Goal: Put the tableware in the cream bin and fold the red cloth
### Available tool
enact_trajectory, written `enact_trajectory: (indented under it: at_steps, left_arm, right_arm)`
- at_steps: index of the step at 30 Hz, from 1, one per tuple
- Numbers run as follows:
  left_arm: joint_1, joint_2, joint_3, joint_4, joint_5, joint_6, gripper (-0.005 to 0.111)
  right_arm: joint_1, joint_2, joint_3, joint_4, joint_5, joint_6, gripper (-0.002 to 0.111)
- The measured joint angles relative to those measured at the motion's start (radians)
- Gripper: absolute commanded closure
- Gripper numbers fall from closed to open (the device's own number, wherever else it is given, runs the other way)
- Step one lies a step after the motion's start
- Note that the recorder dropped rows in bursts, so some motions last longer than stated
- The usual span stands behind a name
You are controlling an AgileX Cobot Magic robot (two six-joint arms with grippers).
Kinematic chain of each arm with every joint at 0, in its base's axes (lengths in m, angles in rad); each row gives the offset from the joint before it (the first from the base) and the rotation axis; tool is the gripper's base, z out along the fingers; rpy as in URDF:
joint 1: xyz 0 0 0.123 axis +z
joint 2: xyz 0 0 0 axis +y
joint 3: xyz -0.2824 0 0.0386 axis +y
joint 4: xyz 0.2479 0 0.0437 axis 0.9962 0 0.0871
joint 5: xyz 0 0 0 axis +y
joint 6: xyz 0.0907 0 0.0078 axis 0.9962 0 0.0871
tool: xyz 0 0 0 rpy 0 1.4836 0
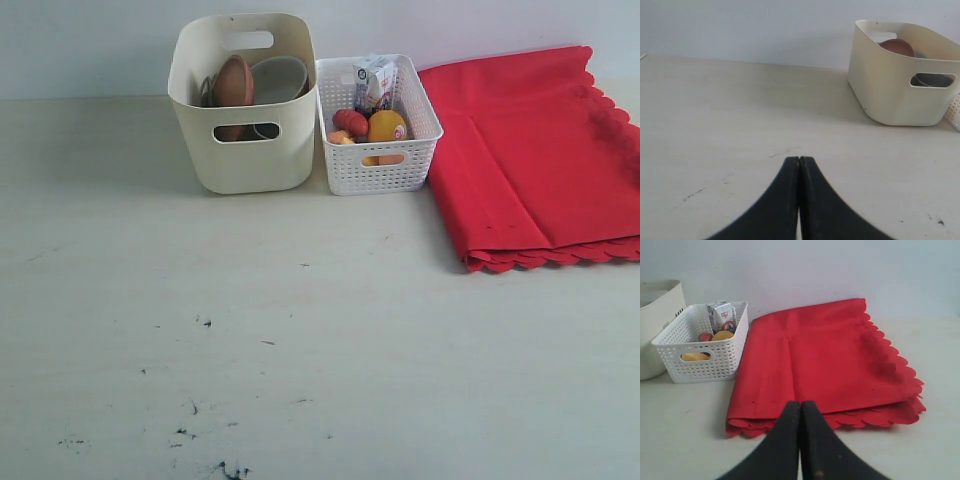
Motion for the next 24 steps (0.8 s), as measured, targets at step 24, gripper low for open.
enact_trajectory:
  at_steps: [24]
  left_arm:
    - [0.0, 0.0, 0.0, 0.0, 0.003, 0.0, 0.106]
  right_arm:
    - [0.0, 0.0, 0.0, -0.018, -0.015, 0.008, 0.108]
